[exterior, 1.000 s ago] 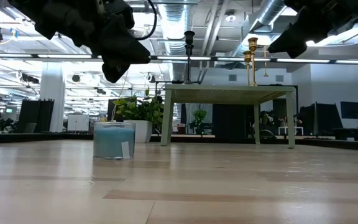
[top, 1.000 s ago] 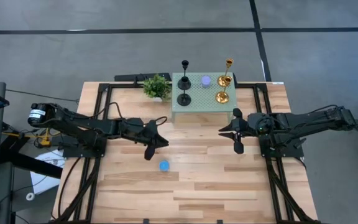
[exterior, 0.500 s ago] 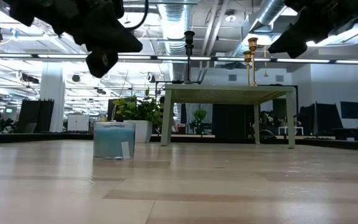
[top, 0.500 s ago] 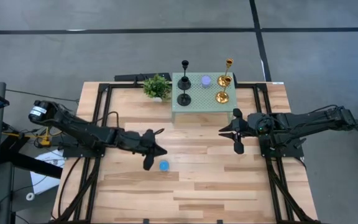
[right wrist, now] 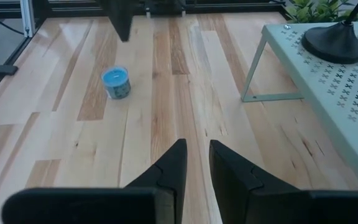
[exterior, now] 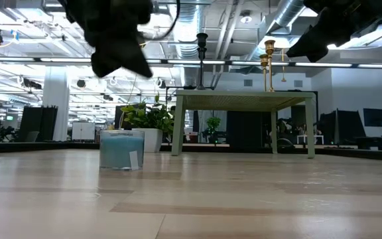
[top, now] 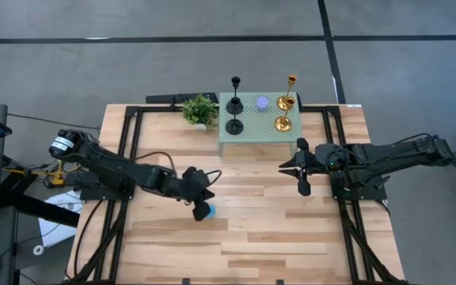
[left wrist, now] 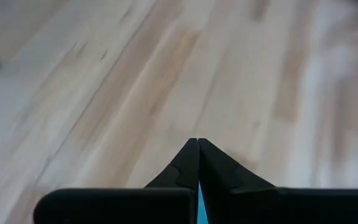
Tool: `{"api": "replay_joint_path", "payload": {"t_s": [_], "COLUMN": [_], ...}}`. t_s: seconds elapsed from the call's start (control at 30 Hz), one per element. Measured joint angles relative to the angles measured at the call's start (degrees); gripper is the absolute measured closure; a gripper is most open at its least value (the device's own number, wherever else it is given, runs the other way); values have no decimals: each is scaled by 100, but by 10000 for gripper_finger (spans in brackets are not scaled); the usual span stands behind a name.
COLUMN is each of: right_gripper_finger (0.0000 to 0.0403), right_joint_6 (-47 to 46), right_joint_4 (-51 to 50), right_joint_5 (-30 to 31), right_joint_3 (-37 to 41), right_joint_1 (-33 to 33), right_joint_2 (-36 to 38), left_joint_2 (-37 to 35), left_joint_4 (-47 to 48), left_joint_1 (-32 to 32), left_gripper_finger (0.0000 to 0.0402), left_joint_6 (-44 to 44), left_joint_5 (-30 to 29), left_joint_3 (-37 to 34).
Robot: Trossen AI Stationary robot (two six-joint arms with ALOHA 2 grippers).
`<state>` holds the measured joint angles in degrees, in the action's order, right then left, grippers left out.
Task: Pick & Place candle stick holders
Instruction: Align the blue scented candle with the violet scented candle on the shelf
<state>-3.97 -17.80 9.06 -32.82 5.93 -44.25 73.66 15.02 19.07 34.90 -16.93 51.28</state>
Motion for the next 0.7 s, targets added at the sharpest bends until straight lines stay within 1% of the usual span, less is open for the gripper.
{"api": "replay_joint_path", "payload": {"t_s": [0.07, 0.13, 0.3, 0.5, 0.57, 0.7], "right_gripper_finger": [342, 342, 342, 342, 342, 342], "right_joint_6": [0, -2, -11, -11, -11, -10], "right_joint_4": [-11, -21, -20, -20, -20, -35], "right_joint_5": [0, -2, 0, -2, -2, -1], "right_joint_3": [2, 2, 2, 2, 2, 2], "right_joint_1": [0, 0, 0, 0, 0, 0], "right_joint_2": [2, 1, 2, 0, 0, 1], "left_joint_2": [168, 316, 564, 797, 854, 866], "left_joint_4": [496, 792, 842, 855, 859, 891], "left_joint_1": [-48, -104, -349, -617, -676, -762], "left_gripper_finger": [398, 398, 396, 383, 375, 354], "left_joint_6": [294, 524, 613, 509, 450, 262], "left_joint_5": [56, 234, 1046, 1747, 1854, 1865], "left_joint_3": [162, 246, 248, 243, 239, 235]}}
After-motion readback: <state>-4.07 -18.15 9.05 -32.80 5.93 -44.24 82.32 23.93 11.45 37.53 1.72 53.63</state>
